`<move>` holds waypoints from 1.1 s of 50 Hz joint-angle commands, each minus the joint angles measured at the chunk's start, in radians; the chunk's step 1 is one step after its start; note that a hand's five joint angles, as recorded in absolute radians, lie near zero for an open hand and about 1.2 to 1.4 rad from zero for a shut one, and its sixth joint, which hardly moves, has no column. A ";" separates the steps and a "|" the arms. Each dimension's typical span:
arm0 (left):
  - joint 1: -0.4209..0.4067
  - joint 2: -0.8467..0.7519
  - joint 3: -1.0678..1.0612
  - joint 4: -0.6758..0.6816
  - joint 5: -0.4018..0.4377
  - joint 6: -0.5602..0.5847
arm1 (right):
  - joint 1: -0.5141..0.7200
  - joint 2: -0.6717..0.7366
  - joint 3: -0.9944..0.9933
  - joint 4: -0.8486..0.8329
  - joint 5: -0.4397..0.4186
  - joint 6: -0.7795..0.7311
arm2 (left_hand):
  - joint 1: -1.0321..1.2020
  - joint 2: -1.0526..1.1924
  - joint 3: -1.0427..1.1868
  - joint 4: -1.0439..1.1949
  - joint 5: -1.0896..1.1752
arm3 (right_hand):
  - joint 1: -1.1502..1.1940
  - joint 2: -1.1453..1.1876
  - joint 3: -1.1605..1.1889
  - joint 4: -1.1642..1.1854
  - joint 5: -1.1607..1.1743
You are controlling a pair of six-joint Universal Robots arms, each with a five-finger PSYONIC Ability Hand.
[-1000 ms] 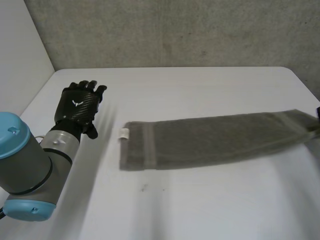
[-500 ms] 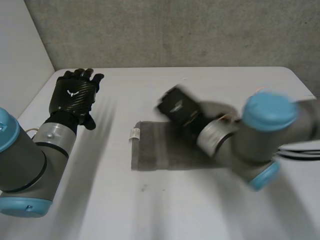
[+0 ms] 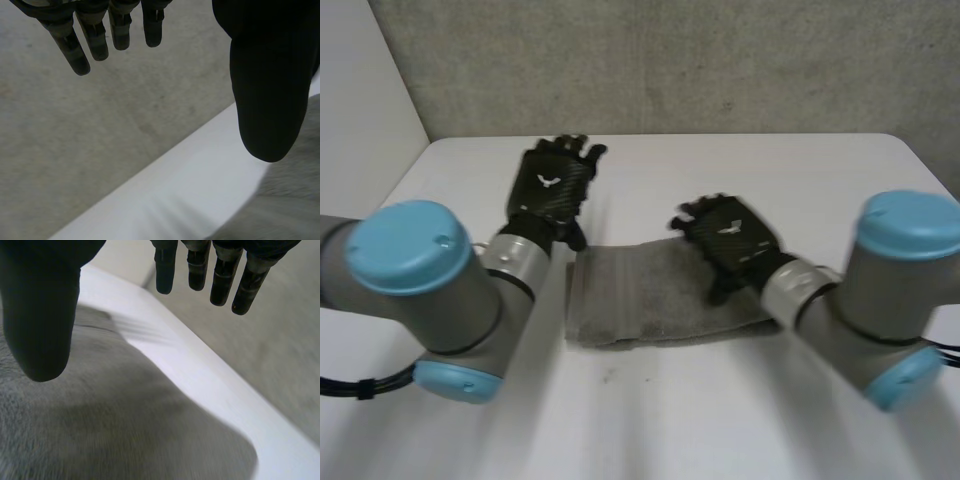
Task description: Fold the towel.
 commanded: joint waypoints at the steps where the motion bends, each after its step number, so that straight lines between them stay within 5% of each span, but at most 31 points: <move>1: -0.065 -0.117 0.034 -0.068 -0.036 -0.021 | -0.157 -0.039 0.122 0.038 -0.041 0.120 | 0.025 0.034 0.035 0.036 0.004 | -0.073 -0.065 -0.041 -0.060 -0.076; 3: -0.073 -0.136 0.031 -0.088 -0.049 -0.020 | -0.178 -0.039 0.151 0.033 -0.046 0.076 | 0.022 0.031 0.032 0.033 0.001 | -0.073 -0.065 -0.041 -0.060 -0.076; 13: -0.081 -0.151 -0.008 -0.116 -0.080 -0.021 | -0.278 0.005 0.202 0.013 -0.034 -0.218 | 0.016 0.025 0.026 0.027 -0.005 | 1.147 1.156 1.180 1.160 1.145; 21: -0.085 -0.079 -0.052 -0.114 -0.083 -0.023 | -0.232 -0.011 0.110 0.010 0.025 -0.209 | 0.010 0.019 0.020 0.021 -0.011 | 1.148 1.157 1.181 1.161 1.146; 32: 0.008 0.097 -0.111 -0.117 -0.135 -0.024 | 0.131 -0.005 -0.064 -0.034 0.056 -0.210 | -0.002 0.008 0.008 0.010 -0.023 | 1.148 1.157 1.181 1.161 1.146; 37: 0.069 0.169 -0.150 -0.117 -0.145 -0.029 | 0.323 0.117 -0.094 -0.073 0.039 -0.212 | -0.002 0.008 0.008 0.010 -0.023 | 1.148 1.157 1.181 1.161 1.146; 50: 0.103 0.209 -0.196 -0.114 -0.135 -0.032 | 0.365 0.200 -0.085 -0.070 -0.043 -0.172 | -0.004 0.005 0.005 0.007 -0.026 | 1.148 1.157 1.181 1.161 1.146; 51: 0.102 0.202 -0.192 -0.113 -0.134 -0.032 | 0.360 0.177 -0.083 -0.068 -0.041 -0.140 | -0.004 0.005 0.005 0.007 -0.026 | 0.891 0.899 0.923 0.904 0.888; 52: 0.096 0.200 -0.186 -0.111 -0.134 -0.029 | 0.360 0.177 -0.083 -0.068 -0.041 -0.140 | 0.001 0.011 0.011 0.012 -0.020 | 0.888 0.897 0.921 0.901 0.886; 53: 0.096 0.200 -0.186 -0.111 -0.134 -0.029 | 0.349 0.145 -0.080 -0.068 -0.037 -0.114 | 0.001 0.011 0.011 0.013 -0.020 | 0.397 0.406 0.430 0.410 0.395; 54: 0.085 0.194 -0.177 -0.107 -0.132 -0.026 | 0.349 0.145 -0.080 -0.068 -0.037 -0.114 | 0.004 0.014 0.014 0.015 -0.017 | 0.392 0.401 0.425 0.405 0.390; 55: 0.085 0.194 -0.176 -0.106 -0.132 -0.026 | 0.325 0.109 -0.073 -0.067 -0.027 -0.088 | 0.004 0.014 0.014 0.015 -0.017 | 0.026 0.035 0.058 0.039 0.023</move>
